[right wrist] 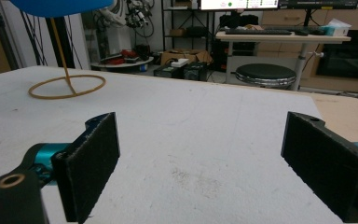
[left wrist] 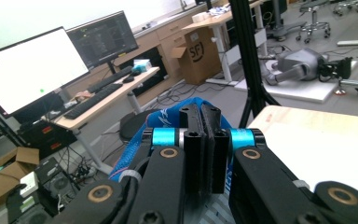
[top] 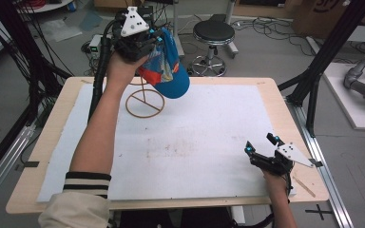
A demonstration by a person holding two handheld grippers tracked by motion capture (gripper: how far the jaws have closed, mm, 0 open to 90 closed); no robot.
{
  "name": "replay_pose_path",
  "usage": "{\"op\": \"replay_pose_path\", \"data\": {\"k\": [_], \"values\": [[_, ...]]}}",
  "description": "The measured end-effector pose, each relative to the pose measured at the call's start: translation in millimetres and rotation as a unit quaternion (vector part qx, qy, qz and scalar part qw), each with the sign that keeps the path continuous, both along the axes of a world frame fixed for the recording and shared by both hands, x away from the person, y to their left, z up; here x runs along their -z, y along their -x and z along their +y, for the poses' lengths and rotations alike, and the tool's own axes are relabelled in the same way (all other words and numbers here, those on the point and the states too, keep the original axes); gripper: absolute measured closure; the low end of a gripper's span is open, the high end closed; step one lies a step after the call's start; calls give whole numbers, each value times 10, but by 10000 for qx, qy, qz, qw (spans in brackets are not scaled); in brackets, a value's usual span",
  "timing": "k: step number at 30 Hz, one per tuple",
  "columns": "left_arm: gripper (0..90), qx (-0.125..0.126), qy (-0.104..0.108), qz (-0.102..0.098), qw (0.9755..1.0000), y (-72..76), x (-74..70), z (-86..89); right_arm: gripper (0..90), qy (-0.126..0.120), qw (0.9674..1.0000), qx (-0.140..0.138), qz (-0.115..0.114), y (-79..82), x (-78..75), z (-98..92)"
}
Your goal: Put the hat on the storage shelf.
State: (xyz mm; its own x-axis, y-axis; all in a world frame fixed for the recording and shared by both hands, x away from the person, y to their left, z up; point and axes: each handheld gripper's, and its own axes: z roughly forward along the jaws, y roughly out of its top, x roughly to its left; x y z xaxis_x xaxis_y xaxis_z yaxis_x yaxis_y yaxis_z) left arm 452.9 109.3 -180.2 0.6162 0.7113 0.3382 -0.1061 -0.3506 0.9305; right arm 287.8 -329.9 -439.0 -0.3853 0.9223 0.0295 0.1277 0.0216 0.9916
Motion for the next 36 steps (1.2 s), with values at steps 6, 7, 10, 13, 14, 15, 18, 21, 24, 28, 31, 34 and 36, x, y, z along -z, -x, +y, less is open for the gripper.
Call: {"op": "replay_pose_path", "data": {"k": [6,7,10,13,14,15,18,21,24,28,31,34,36], "values": [[880,-197,8,55,9998,-144,11,79,112,-20,10000,13,12,11,-3,-17],[880,-228,33,60,9997,-162,16,94,112,-3,10000,13,-2,9,-3,-22],[881,-275,39,84,9996,-196,21,126,112,-31,10000,29,-4,4,-3,-30],[880,-366,19,101,9993,-240,35,148,112,-54,10000,46,26,-7,5,-44],[880,-400,29,105,9991,-255,42,157,112,-54,10000,46,26,-7,5,-44],[880,-431,70,118,9990,-270,51,166,112,-64,10000,41,21,-10,6,-39],[880,-540,55,143,9984,-314,71,209,112,-55,10000,38,21,-9,1,-45],[880,-642,52,177,9978,-347,89,254,112,-53,10000,41,17,-12,3,-54],[880,-728,64,191,9971,-379,100,326,112,-58,10000,72,36,-10,8,-69],[880,-791,105,262,9965,-413,126,383,112,-79,9999,78,43,-8,10,-74],[880,-818,118,295,9961,-438,155,408,111,-72,9999,73,43,-12,14,-73],[880,-846,101,324,9958,-467,181,432,112,-46,10000,50,36,-17,15,-61],[880,-893,112,360,9953,-488,204,465,112,-65,9999,56,58,-15,15,-51]]}}
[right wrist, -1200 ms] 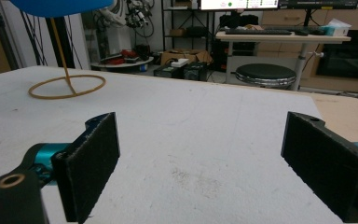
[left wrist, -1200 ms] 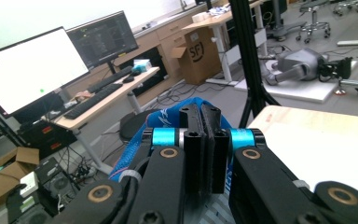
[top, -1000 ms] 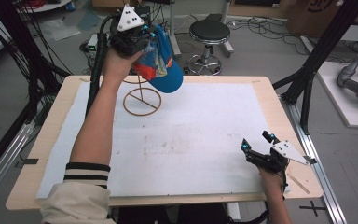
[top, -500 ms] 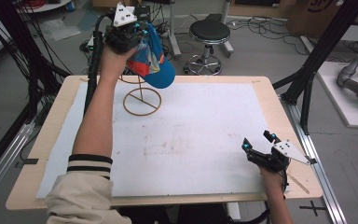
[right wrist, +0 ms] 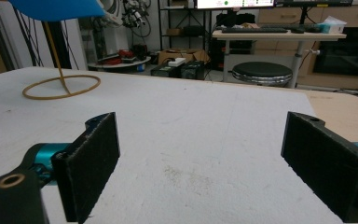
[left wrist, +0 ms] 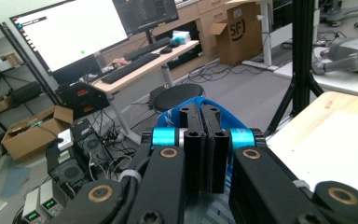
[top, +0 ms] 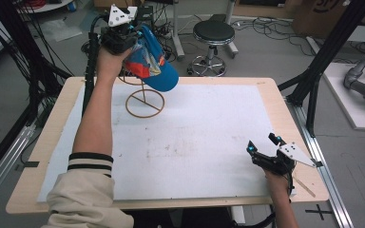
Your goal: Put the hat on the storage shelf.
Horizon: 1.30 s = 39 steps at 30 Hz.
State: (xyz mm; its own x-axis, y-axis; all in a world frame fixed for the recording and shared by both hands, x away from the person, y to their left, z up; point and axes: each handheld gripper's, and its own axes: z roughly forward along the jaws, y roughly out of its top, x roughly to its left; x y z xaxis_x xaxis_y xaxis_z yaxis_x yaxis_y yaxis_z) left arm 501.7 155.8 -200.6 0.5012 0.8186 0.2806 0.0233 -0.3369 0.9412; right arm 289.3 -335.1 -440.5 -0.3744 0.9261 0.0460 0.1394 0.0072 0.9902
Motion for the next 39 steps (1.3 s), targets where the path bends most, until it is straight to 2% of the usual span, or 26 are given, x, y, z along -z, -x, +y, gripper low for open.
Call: {"op": "replay_pose_path", "data": {"k": [10,15,19,21,22,24,29,31,32,33,36,39], "values": [[879,-81,40,141,9999,-49,108,69,112,36,10000,-25,-8,-12,7,0],[873,-182,75,244,9995,-64,146,114,112,14,10000,-3,10,-5,5,-5],[836,-306,93,299,9990,-75,157,135,112,8,10000,-9,7,-8,10,1],[750,-473,167,337,9982,-82,169,162,112,31,10000,-20,24,-7,8,7],[721,-473,167,337,9982,-82,169,162,112,25,10000,-14,32,-5,7,9],[705,-543,228,339,9977,-76,175,193,112,37,10000,-13,19,-6,7,9],[579,-639,337,368,9967,-62,195,270,112,53,10000,-43,8,-12,9,21],[559,-629,459,351,9963,-53,205,291,112,59,10000,-43,6,-12,9,26],[511,-620,462,342,9964,-50,205,302,112,62,10000,-56,2,-14,9,34],[511,-605,492,332,9964,-44,208,310,112,62,10000,-56,2,-14,9,34],[429,-515,586,272,9966,-16,208,338,112,69,10000,-65,-8,-16,10,44],[402,-416,706,246,9963,13,207,357,112,71,10000,-68,9,-16,11,53]]}}
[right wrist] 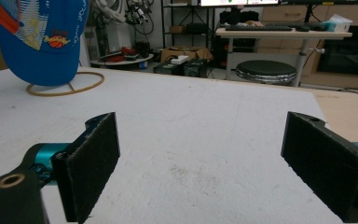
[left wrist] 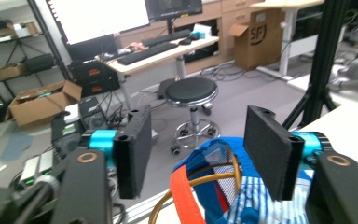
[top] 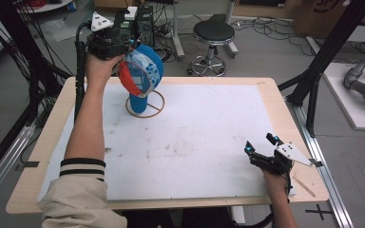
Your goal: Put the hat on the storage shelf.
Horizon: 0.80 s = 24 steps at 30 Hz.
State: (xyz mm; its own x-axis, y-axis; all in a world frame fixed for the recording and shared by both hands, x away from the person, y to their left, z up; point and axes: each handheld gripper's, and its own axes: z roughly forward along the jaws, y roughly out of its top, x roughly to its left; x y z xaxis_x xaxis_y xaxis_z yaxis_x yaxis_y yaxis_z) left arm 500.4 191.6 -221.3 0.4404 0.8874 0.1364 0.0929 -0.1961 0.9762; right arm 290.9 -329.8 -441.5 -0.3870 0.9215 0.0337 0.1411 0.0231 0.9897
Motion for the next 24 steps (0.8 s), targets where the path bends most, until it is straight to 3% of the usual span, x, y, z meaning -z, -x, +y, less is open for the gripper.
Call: {"op": "replay_pose_path", "data": {"k": [1,5,6,16,24], "values": [[350,-3,-58,14,10000,7,3,3,112,1,10000,-8,2,-2,2,13],[288,-8,-57,76,10000,31,31,22,112,19,10000,-49,13,-3,-2,34],[213,37,-39,116,9999,44,39,34,112,25,10000,-57,-1,-4,-9,42],[187,119,119,97,9998,194,81,106,112,34,9999,-102,-22,-16,-13,83],[175,283,243,-28,9993,421,165,166,112,54,9999,-115,-53,-18,-20,104]]}}
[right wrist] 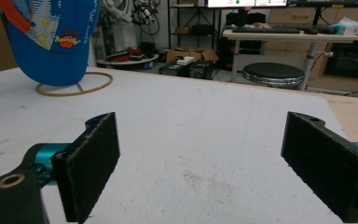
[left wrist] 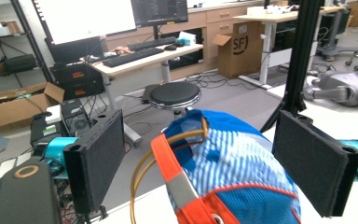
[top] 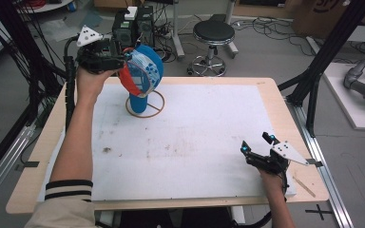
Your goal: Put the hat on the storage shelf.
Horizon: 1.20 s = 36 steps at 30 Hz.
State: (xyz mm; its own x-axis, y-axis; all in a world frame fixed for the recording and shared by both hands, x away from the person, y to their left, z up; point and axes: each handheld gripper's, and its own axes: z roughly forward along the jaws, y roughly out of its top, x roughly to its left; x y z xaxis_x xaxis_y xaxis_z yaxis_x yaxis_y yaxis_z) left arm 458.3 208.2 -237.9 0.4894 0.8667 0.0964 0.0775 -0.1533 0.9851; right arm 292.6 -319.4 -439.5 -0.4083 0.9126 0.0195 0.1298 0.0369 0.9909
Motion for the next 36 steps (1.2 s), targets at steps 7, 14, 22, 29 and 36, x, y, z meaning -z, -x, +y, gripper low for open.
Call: {"op": "replay_pose_path", "data": {"k": [7,14,22,29,36], "values": [[175,127,-65,-111,9998,170,23,5,112,22,10000,-43,-1,-2,-2,24],[176,348,-84,-110,9993,364,84,17,112,51,10000,-66,-18,-8,-4,51],[179,651,-207,-70,9976,597,171,0,111,45,10000,-77,-5,-4,-10,71],[185,761,-387,-114,9963,827,232,-28,112,64,9999,-96,-26,-5,-13,85],[185,892,-428,-109,9950,1017,288,-18,112,76,9999,-91,-46,-1,-18,78]]}}
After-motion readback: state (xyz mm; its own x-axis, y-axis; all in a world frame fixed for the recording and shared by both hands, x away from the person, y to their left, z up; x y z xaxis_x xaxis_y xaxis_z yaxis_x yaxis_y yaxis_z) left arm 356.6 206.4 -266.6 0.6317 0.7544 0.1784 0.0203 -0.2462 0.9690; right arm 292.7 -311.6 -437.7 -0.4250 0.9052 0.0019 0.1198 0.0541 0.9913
